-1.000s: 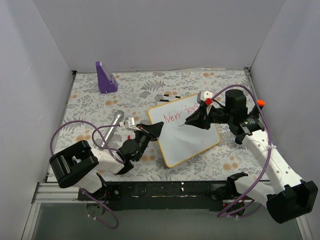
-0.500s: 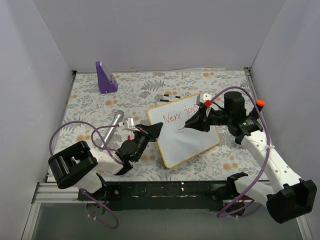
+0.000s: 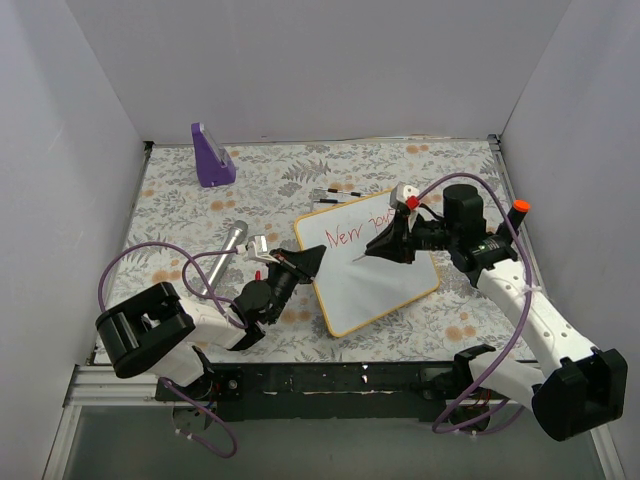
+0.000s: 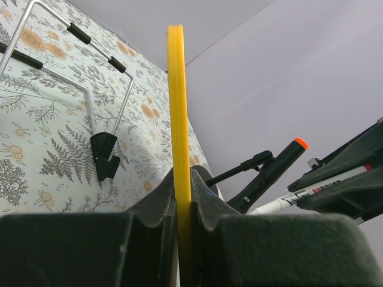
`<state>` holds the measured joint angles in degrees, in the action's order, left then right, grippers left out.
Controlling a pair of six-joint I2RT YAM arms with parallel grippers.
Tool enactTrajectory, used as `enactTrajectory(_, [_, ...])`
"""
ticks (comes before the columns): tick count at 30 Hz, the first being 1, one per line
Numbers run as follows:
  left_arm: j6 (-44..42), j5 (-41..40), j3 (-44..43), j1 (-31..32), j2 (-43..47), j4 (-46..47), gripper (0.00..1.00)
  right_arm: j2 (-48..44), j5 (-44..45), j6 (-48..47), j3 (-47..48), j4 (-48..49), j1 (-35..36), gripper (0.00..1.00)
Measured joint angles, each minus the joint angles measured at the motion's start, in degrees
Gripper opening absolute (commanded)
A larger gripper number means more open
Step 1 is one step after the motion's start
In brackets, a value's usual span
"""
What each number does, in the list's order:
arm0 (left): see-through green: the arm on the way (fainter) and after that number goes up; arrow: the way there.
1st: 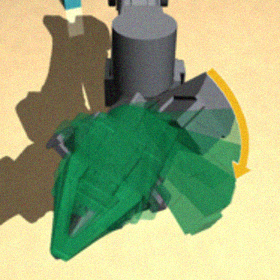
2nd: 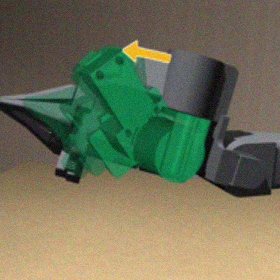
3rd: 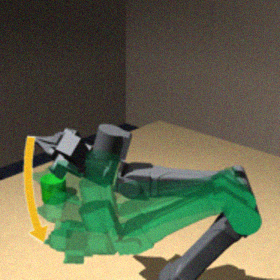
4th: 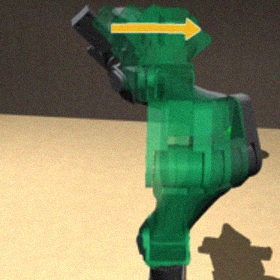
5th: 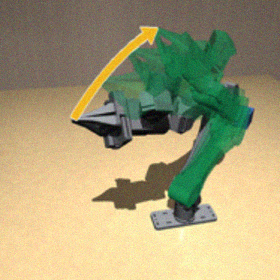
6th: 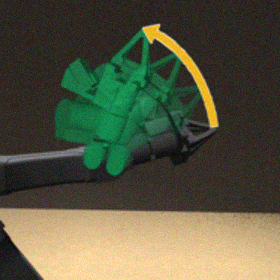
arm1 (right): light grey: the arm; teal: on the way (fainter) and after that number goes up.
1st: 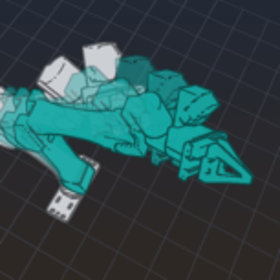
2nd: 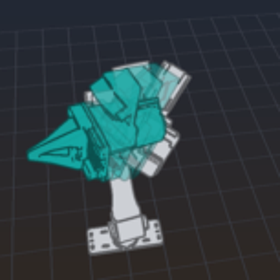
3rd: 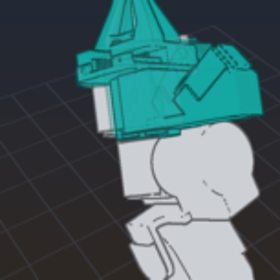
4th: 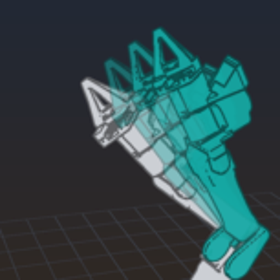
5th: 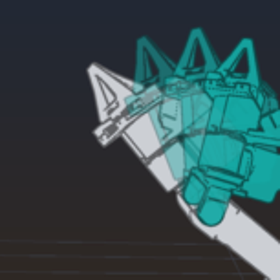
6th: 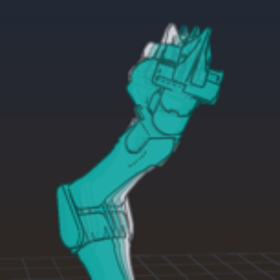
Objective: Write a sentence on the whiteboard
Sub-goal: Write on the whiteboard with the whiteboard marker without the cap.
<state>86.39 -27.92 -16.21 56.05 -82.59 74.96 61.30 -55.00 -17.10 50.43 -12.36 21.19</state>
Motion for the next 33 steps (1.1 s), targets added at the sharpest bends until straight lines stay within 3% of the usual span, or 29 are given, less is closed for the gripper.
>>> enactTrajectory(16, [1.49, -0.15, -0.02, 0.00, -0.02, -0.68, 0.00, 0.98, 9.09, 5.01, -3.10, 8.02, 4.35, 0.01])
enactTrajectory(33, [2.12, -0.57, -0.46, 0.00, -0.02, -1.36, 0.00, 1.01, 13.77, 5.18, -5.31, 10.01, 7.02, 0.01])
